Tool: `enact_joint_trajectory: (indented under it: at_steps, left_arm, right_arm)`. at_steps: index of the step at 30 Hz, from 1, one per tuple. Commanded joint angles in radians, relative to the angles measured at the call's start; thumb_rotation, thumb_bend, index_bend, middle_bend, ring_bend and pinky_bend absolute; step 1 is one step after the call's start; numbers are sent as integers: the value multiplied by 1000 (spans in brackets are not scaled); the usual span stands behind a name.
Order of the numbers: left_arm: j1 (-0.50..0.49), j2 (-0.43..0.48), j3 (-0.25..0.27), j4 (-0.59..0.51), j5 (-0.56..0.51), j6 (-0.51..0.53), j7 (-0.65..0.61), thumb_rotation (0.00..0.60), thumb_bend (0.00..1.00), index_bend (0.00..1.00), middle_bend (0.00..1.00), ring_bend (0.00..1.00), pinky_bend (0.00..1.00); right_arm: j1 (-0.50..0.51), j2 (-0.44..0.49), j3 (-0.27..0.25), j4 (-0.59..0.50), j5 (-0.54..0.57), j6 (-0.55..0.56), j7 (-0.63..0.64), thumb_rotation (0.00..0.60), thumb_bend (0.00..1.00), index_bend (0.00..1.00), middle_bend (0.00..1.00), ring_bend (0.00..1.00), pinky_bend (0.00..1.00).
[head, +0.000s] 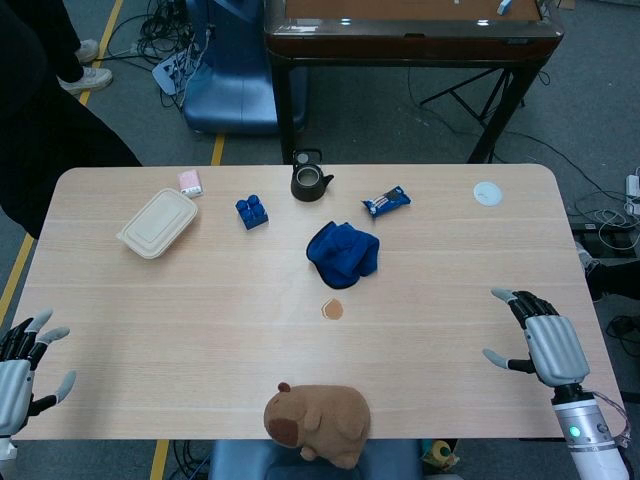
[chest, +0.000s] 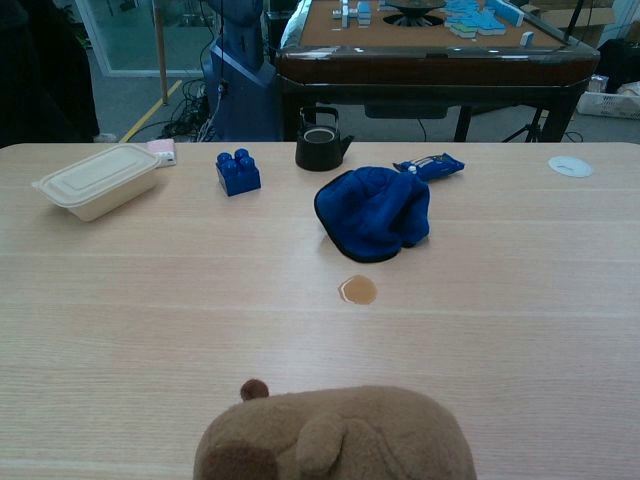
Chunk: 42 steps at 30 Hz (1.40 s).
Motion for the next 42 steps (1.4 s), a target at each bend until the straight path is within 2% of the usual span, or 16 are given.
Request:
enact_joint_trajectory:
  at_steps: [1, 8, 12, 21, 25, 30, 34, 42]
  left_arm:
    - [-1, 0, 0, 0, -1, -2, 0, 600, 279, 252, 86, 63, 58]
    - [0, 1, 1, -2, 4, 2, -1, 600, 279, 252, 86, 63, 58]
    - [1, 4, 2, -5, 9, 7, -1, 600, 279, 252, 87, 63, 58]
    - [10, 5, 4, -6, 15, 24, -9, 600, 279, 252, 86, 63, 58]
    - [17, 10, 5, -7, 16, 35, -14, 600, 279, 252, 86, 63, 58]
    - [26, 13, 7, -7, 18, 48, -17, 600, 279, 252, 86, 63, 58]
    - [34, 15, 8, -4, 13, 54, -21, 600, 279, 252, 86, 63, 58]
    - [40, 17, 7, 2, 7, 55, -25, 600, 279, 252, 86, 63, 58]
  right_arm:
    - [1, 1, 0, -1, 0, -1, -1, 600, 143, 192, 246, 184, 240]
    - [18, 6, 4, -1, 0, -23, -5, 600, 143, 192, 246, 184, 240]
    - [49, 9, 25, 4, 14, -58, -5, 600, 143, 192, 246, 184, 240]
    - [204, -9, 109, 24, 113, -252, -22, 600, 143, 192, 246, 184, 241]
    - [297, -47, 160, 57, 204, -358, -66, 600, 143, 192, 246, 184, 241]
    - [411, -117, 213, 136, 345, -478, -118, 600, 143, 192, 246, 184, 241]
    - [505, -201, 243, 247, 457, -552, -164, 600, 143, 192, 246, 184, 241]
    - [654, -355, 263, 439, 597, -627, -247, 600, 144, 192, 246, 184, 241]
